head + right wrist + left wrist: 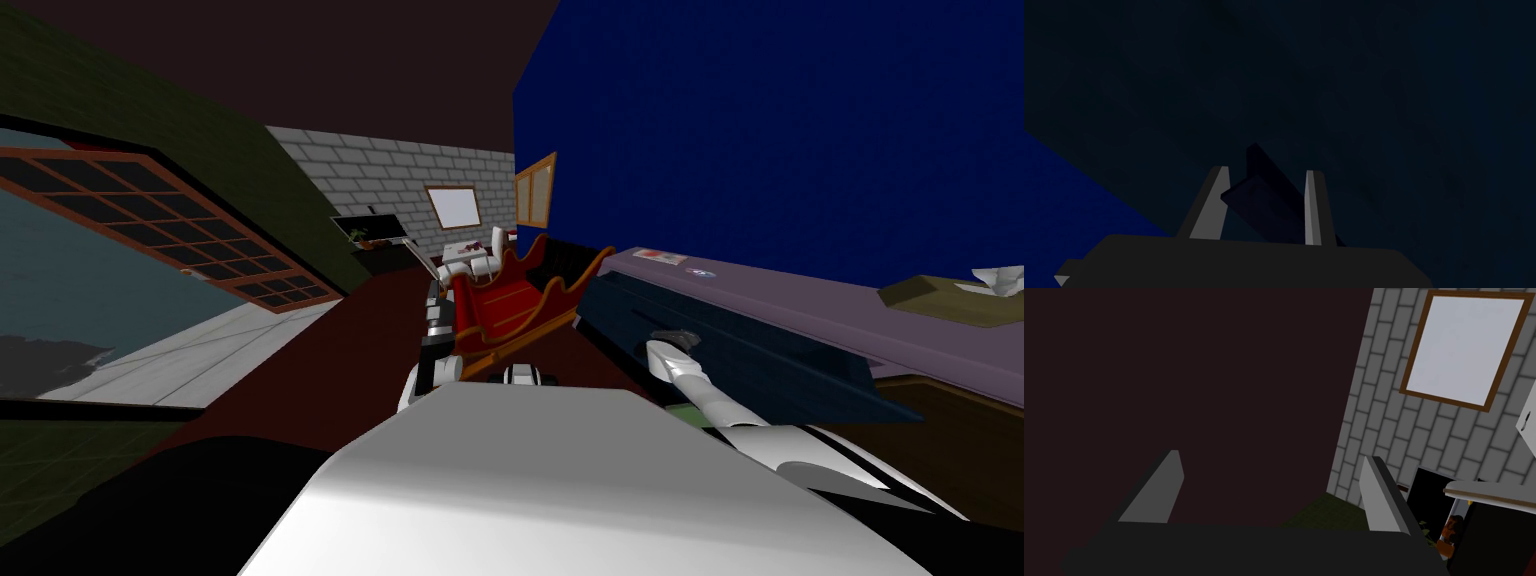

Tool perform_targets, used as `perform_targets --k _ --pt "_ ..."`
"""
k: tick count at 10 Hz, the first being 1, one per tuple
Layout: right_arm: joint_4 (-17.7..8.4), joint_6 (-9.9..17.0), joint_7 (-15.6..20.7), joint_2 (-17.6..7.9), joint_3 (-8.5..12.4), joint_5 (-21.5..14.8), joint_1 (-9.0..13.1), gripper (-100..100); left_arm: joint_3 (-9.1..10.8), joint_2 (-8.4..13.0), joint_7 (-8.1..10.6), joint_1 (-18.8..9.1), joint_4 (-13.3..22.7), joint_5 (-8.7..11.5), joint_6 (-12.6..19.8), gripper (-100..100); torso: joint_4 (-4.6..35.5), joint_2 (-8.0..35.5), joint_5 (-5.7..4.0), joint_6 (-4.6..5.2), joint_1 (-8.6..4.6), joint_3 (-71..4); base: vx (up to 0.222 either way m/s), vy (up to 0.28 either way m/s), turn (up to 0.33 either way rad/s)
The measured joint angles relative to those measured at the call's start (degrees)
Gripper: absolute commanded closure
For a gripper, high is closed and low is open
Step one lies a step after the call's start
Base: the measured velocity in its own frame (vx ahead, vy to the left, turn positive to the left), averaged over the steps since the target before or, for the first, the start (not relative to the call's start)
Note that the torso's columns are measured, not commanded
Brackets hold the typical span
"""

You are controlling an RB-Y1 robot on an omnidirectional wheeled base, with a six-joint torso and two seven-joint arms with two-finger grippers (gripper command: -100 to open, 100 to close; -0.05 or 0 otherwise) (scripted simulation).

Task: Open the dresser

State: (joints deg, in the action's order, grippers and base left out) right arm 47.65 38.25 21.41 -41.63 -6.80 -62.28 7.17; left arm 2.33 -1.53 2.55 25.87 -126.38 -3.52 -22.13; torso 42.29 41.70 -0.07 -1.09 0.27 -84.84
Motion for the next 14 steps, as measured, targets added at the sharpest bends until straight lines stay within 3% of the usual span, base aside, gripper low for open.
perform_targets --k 2,5,6,8,9,14 --pt "-1.18 -1.79 1.09 -1.38 0.41 1.61 0.91 -100 0.02 0.02 0.00 0.02 0.00 0.00 0.00 0 -0.02 0.20 0.14 0.93 -0.52 0.02 0.005 0.043 -0.020" --pt "-2.54 -4.34 2.46 -3.99 1.25 3.67 1.95 -100 0.02 0.02 0.00 0.02 0.00 0.00 0.00 0 0.05 0.68 0.14 1.09 -0.23 0.32 0.001 0.041 -0.017" --pt "-0.76 -5.21 4.40 -5.42 2.18 6.21 0.92 -100 0.02 0.02 0.00 0.02 0.00 0.00 0.00 0 0.09 0.77 0.21 1.14 -0.07 0.37 -0.005 0.058 -0.021" --pt "-3.33 -7.30 4.59 -6.59 2.21 6.58 2.50 -100 0.02 0.02 0.00 0.02 0.00 0.00 0.00 0 0.20 0.84 0.44 1.20 0.10 0.38 -0.004 0.050 -0.009" --pt "-3.50 -7.65 4.65 -6.63 2.21 6.69 2.49 0 0.02 0.02 0.00 0.02 0.00 0.00 0.00 0 0.19 0.85 0.39 1.15 0.03 0.40 0.000 0.000 0.000" --pt "-3.63 -7.82 4.69 -6.18 1.99 6.75 2.24 0 0.02 0.02 0.00 0.02 0.00 0.00 0.00 0 0.06 0.66 0.20 1.11 -0.15 0.30 0.000 0.000 0.000"
